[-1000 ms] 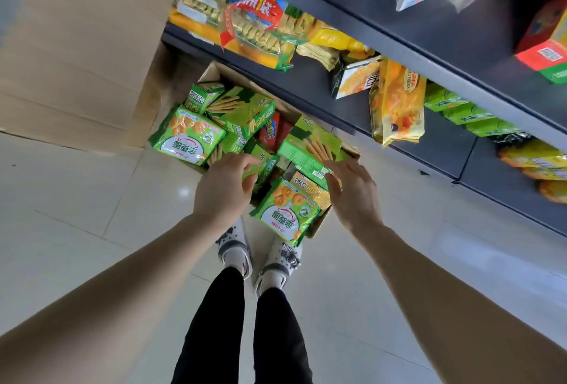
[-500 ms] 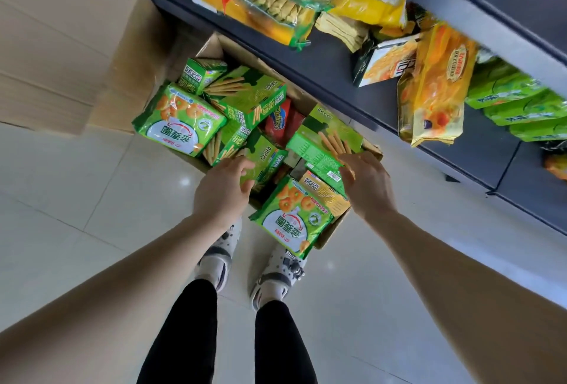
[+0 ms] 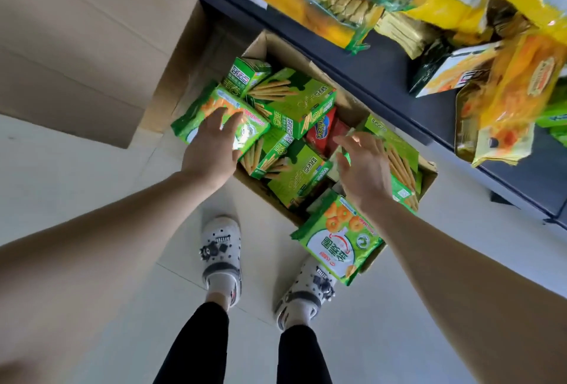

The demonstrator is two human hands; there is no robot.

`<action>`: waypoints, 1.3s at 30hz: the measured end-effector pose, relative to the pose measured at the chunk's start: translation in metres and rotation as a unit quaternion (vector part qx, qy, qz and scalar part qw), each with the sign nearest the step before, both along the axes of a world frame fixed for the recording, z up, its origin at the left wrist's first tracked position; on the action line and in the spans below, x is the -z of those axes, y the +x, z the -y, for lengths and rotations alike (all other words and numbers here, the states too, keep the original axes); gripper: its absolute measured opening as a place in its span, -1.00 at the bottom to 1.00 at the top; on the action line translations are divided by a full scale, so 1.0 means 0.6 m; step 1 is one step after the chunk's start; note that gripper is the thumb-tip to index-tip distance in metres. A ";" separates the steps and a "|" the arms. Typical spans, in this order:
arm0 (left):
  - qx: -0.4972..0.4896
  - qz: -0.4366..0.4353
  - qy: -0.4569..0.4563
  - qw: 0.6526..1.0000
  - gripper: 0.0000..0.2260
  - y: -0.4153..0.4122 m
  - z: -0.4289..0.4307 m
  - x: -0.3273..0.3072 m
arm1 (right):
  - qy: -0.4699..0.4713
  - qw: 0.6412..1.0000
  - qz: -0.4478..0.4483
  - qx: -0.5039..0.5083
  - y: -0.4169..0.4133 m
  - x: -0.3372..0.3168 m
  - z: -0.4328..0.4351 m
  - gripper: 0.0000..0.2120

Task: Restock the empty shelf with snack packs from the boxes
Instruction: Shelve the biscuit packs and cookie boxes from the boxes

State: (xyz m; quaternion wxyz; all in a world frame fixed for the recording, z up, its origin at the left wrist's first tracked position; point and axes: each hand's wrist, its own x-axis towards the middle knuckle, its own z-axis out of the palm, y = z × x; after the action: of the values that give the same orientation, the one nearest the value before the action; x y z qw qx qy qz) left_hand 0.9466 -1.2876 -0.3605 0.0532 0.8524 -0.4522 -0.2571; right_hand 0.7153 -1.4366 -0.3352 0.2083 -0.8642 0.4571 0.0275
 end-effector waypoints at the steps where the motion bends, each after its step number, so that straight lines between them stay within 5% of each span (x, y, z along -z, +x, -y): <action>1: 0.005 0.004 0.000 1.000 -0.35 0.014 0.006 0.007 | -0.004 1.000 0.001 0.001 0.014 0.007 0.000 -0.69; 9: 0.080 0.074 -0.055 0.992 -0.40 0.039 0.035 0.044 | 0.005 0.995 -0.092 0.024 0.101 0.048 0.028 -0.64; 14: 0.094 0.075 -0.050 0.991 -0.41 0.027 0.061 0.067 | 0.104 0.988 -0.116 -0.008 0.132 0.076 0.038 -0.30; 20: 0.118 0.111 -0.058 0.985 -0.42 0.043 0.054 0.082 | 0.019 0.974 -0.194 -0.114 0.164 0.123 0.042 -0.11; 25: 0.120 0.093 -0.048 0.987 -0.37 0.038 0.045 0.078 | -0.121 0.973 -0.064 -0.187 0.137 0.118 0.046 -0.47; 29: 0.089 0.057 -0.060 0.993 -0.30 0.028 0.068 0.055 | -0.101 0.968 0.009 -0.228 0.124 0.084 0.065 -0.53; 34: 0.112 -0.022 -0.087 0.990 -0.17 0.006 0.121 0.017 | -0.046 0.982 0.102 -0.151 0.114 0.030 0.075 -0.45; 39: 0.103 0.022 -0.126 0.986 -0.30 -0.024 0.173 0.003 | -0.040 0.982 0.155 -0.103 0.062 -0.016 0.081 -0.52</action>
State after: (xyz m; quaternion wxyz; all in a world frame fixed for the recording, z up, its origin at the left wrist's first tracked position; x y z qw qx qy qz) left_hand 0.9323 -1.3916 -0.3625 0.1236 0.7929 -0.5679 -0.1832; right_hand 0.7527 -1.4850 -0.3259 0.2380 -0.9082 0.3282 -0.1037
